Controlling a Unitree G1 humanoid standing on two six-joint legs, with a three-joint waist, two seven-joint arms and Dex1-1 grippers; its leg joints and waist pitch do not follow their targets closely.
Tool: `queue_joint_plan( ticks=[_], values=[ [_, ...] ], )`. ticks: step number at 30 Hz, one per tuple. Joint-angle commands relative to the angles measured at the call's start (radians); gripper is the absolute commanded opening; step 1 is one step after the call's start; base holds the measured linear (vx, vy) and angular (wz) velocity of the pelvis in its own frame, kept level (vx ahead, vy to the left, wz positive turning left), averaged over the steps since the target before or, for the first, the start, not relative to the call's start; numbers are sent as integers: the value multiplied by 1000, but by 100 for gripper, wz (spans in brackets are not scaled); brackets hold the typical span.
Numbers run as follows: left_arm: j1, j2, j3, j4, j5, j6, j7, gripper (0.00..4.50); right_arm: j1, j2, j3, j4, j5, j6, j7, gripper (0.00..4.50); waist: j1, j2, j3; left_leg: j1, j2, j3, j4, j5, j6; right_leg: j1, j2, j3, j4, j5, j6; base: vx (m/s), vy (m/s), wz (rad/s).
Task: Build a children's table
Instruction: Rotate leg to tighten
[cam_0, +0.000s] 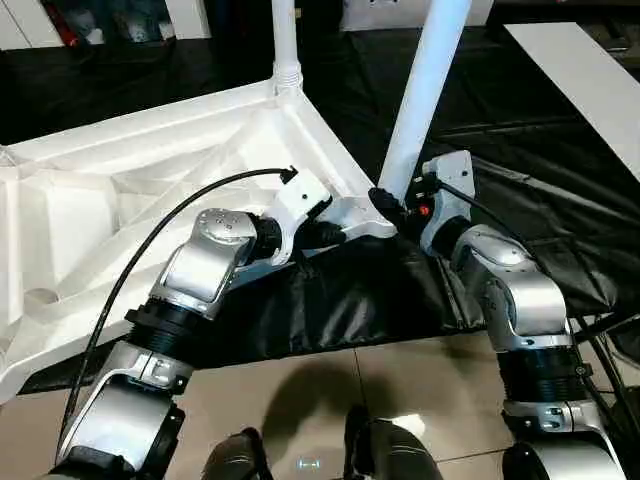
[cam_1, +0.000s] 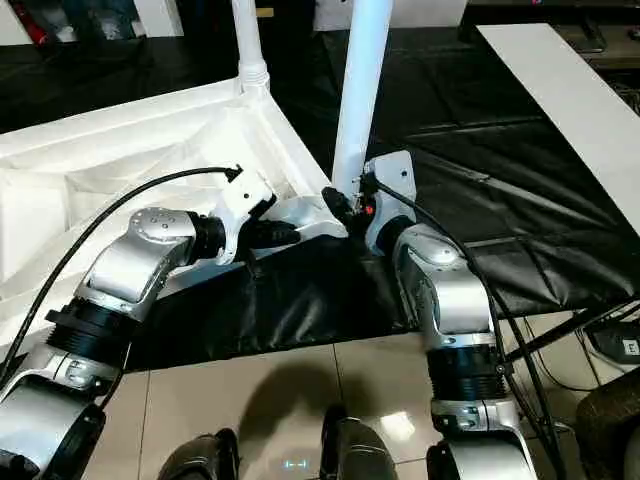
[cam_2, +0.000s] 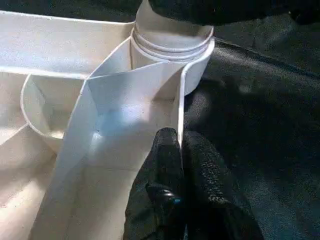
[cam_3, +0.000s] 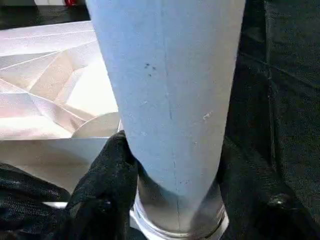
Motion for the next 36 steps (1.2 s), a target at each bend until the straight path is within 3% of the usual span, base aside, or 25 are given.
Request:
queue_joint_plan(
  ticks=[1,5,10,12,15,16,19,20,24,25,31,32,36],
  values=[
    [-9,-8,-35,-51,-9,-31,-23,0,17,34,92,28,51,2,85,283,4,-5,-92,5,43,-18,-63,-172,112,80,-75,62,-70,-449,-83,0,0,0],
    [19,59,-48,-67,3,-47,-77,0,33,-38,68,19,49,-37,150,325,1,-5,-97,0,43,-16,-61,-134,131,85,-74,68,-57,-390,-101,0,0,0],
    [29,103,-60,-69,0,-67,-126,0,44,-105,57,16,64,-70,235,369,2,-6,-104,0,48,-14,-57,-72,172,88,-71,71,-41,-278,-155,0,0,0],
    [31,122,-67,-66,-2,-85,-155,0,49,-134,59,17,68,-86,282,381,2,-6,-101,1,47,-12,-58,-85,177,86,-70,72,-45,-294,-156,0,0,0],
    [29,159,-85,-53,-6,-126,-221,0,52,-195,70,32,71,-127,378,397,11,-6,-100,6,49,-12,-58,-121,158,85,-72,71,-52,-363,-140,0,0,0],
    [27,181,-97,-49,-10,-152,-266,0,52,-225,77,39,78,-147,433,428,14,-6,-99,8,50,-11,-60,-125,149,83,-72,72,-53,-373,-139,0,0,0],
    [25,207,-111,-44,-13,-186,-319,0,51,-258,86,43,87,-165,497,438,17,-6,-99,8,52,-12,-61,-130,148,83,-72,74,-51,-366,-138,0,0,0],
    [22,239,-130,-43,-20,-222,-394,0,49,-294,96,47,102,-180,573,444,19,-5,-100,10,53,-13,-60,-130,147,82,-72,74,-51,-363,-143,0,0,0],
    [20,251,-137,-41,-21,-234,-420,0,46,-307,101,51,103,-190,596,444,28,-5,-103,10,55,-12,-60,-108,149,84,-74,77,-43,-327,-163,0,0,0],
    [12,289,-165,-40,-19,-272,-500,0,46,-349,127,65,103,-258,692,444,33,-10,-108,9,53,-11,-58,-104,153,86,-76,76,-42,-324,-166,0,0,0],
    [3,316,-192,-31,-20,-312,-564,0,56,-394,156,63,138,-295,833,444,39,-10,-104,9,56,-10,-59,-97,167,86,-73,78,-39,-319,-170,0,0,0],
    [3,317,-195,-29,-22,-317,-577,0,59,-397,157,58,155,-291,864,415,40,-10,-103,8,56,-10,-59,-105,163,85,-74,78,-41,-336,-168,0,0,0],
    [4,313,-195,-29,-28,-321,-598,0,55,-397,160,60,177,-280,910,388,40,-12,-101,10,56,-11,-60,-127,148,84,-74,77,-47,-380,-153,0,0,0]
  ],
)
